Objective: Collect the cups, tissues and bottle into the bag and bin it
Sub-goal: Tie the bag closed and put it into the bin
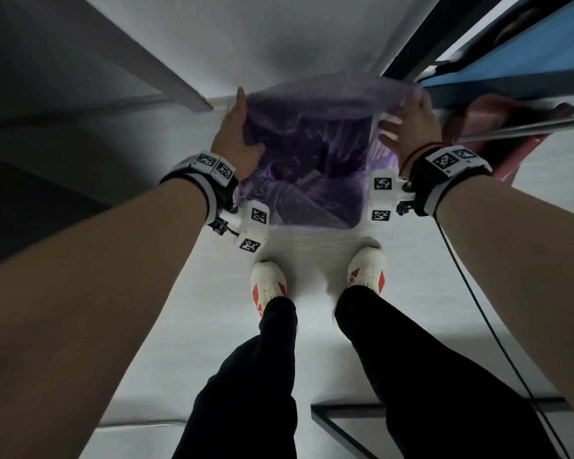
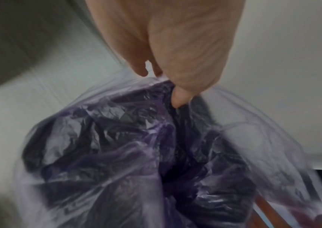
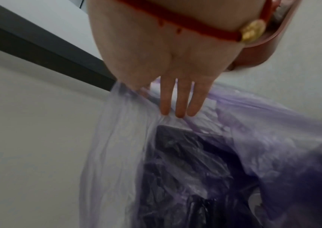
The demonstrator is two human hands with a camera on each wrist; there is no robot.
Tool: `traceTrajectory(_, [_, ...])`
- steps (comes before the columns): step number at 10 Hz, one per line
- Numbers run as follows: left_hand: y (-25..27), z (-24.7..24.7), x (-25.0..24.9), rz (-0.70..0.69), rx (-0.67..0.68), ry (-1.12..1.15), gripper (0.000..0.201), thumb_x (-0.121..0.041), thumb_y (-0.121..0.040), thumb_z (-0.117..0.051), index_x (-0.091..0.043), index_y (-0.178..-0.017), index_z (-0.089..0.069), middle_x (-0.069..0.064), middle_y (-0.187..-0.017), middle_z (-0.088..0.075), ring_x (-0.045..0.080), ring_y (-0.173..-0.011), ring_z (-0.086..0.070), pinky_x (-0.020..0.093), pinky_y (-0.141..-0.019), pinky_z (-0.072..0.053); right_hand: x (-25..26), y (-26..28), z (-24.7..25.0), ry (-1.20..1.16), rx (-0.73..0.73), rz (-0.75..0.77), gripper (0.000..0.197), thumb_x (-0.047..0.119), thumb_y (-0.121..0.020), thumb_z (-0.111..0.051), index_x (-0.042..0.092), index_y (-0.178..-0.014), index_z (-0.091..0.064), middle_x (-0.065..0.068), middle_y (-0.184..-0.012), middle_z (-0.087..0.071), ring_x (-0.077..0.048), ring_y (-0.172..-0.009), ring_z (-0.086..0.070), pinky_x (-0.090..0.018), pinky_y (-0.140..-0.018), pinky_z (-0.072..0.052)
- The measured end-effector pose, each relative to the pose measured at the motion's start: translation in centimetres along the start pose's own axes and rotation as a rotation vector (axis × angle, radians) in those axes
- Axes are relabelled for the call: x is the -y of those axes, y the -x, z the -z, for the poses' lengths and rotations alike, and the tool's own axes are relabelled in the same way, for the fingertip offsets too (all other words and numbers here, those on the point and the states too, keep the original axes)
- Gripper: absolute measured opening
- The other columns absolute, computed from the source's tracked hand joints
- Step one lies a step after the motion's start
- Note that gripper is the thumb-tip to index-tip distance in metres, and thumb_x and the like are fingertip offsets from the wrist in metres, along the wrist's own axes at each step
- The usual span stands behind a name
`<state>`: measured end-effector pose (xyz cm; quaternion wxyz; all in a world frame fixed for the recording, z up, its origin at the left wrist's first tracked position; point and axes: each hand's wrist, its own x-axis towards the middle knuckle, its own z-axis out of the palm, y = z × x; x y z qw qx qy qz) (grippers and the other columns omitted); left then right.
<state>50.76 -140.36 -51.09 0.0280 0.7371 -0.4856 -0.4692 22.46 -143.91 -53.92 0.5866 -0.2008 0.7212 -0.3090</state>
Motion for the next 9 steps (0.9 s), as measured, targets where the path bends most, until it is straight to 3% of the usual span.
traceTrajectory(1, [-1.7,0.2,0.7,0.005,0.020,0.029,0.102,-0.019,-0.091,-0.065,-0.026,-0.157,0.013,0.007,-0.165,-0.025,0.030,-0.148,-0.033,0.025,-0.105,-0.028,-0.2,-0.9,0.0,0.187,0.063,0.025,0.048,0.046,-0.101,-0.031,0.029,-0.147,-0.031,0.014,-0.135,-0.054,-0.019,-0.114,-0.059,-0.040,-0.093,-0.046])
traceTrajectory(2, [-3.0,0.1,0.3,0.023,0.005,0.131,0.096,-0.030,-0.092,-0.064,-0.032,-0.158,0.006,0.005,-0.162,-0.033,0.028,-0.145,-0.039,0.029,-0.112,-0.031,-0.8,-1.7,-0.5,0.250,0.071,0.061,0.075,0.062,-0.087,-0.039,0.038,-0.152,-0.012,0.001,-0.157,-0.036,-0.022,-0.139,-0.043,-0.049,-0.113,-0.035])
traceTrajectory(3, [-4.4,-0.4,0.4,0.068,-0.014,0.276,0.086,-0.045,-0.080,-0.065,-0.035,-0.155,-0.024,0.002,-0.155,-0.045,0.026,-0.138,-0.047,0.040,-0.117,-0.038,-1.6,-2.2,-1.5,0.205,0.067,0.048,0.068,0.063,-0.085,-0.044,0.026,-0.139,-0.025,-0.004,-0.140,-0.050,-0.021,-0.117,-0.057,-0.049,-0.103,-0.045])
traceTrajectory(4, [-5.1,-0.8,2.2,0.172,-0.001,0.216,0.071,-0.049,-0.070,-0.068,-0.021,-0.134,-0.054,0.008,-0.129,-0.065,0.030,-0.113,-0.064,0.045,-0.102,-0.052,-3.0,-1.6,-2.0,0.188,0.181,-0.136,0.081,0.078,-0.076,-0.043,0.027,-0.139,-0.037,-0.002,-0.124,-0.059,-0.022,-0.099,-0.060,-0.043,-0.088,-0.050])
traceTrajectory(5, [-2.7,-1.1,3.3,0.206,0.113,-0.135,0.055,-0.054,-0.085,-0.065,-0.009,-0.118,-0.063,0.013,-0.115,-0.068,0.031,-0.096,-0.063,0.034,-0.083,-0.048,-5.3,-0.6,-1.1,0.439,0.312,-0.238,0.092,0.085,-0.061,-0.057,0.032,-0.135,-0.048,-0.002,-0.130,-0.063,-0.030,-0.111,-0.062,-0.054,-0.095,-0.051])
traceTrajectory(6, [0.3,-1.4,3.3,0.214,0.072,-0.282,0.056,-0.042,-0.091,-0.062,-0.006,-0.132,-0.052,0.020,-0.129,-0.060,0.038,-0.114,-0.058,0.034,-0.087,-0.043,-6.3,1.5,0.0,0.719,0.354,-0.242,0.066,0.061,-0.074,-0.069,0.020,-0.125,-0.062,-0.010,-0.118,-0.071,-0.034,-0.103,-0.068,-0.048,-0.093,-0.055])
traceTrajectory(7, [3.9,0.1,1.1,0.201,-0.056,-0.237,0.074,-0.037,-0.087,-0.066,-0.010,-0.148,-0.033,0.022,-0.145,-0.040,0.040,-0.128,-0.049,0.042,-0.104,-0.042,-4.2,4.6,1.2,0.898,0.251,-0.170,0.060,0.048,-0.087,-0.063,0.009,-0.131,-0.057,-0.014,-0.130,-0.064,-0.032,-0.115,-0.062,-0.035,-0.098,-0.048])
traceTrajectory(8, [7.5,2.8,-2.6,0.171,-0.089,-0.226,0.062,-0.029,-0.088,-0.064,-0.011,-0.142,-0.041,0.020,-0.142,-0.045,0.037,-0.125,-0.052,0.039,-0.102,-0.044,-0.4,8.0,2.4,0.951,0.130,-0.102,0.058,0.041,-0.089,-0.061,0.011,-0.138,-0.052,-0.011,-0.142,-0.055,-0.030,-0.128,-0.054,-0.034,-0.106,-0.041])
traceTrajectory(9, [12.6,6.3,-7.8,0.064,-0.043,-0.242,0.034,-0.024,-0.091,-0.058,-0.012,-0.122,-0.063,0.013,-0.130,-0.065,0.033,-0.118,-0.061,0.030,-0.097,-0.046,5.1,12.9,2.9,0.728,0.155,-0.109,0.033,0.025,-0.089,-0.061,0.010,-0.118,-0.067,-0.016,-0.127,-0.066,-0.030,-0.107,-0.065,-0.041,-0.100,-0.051])
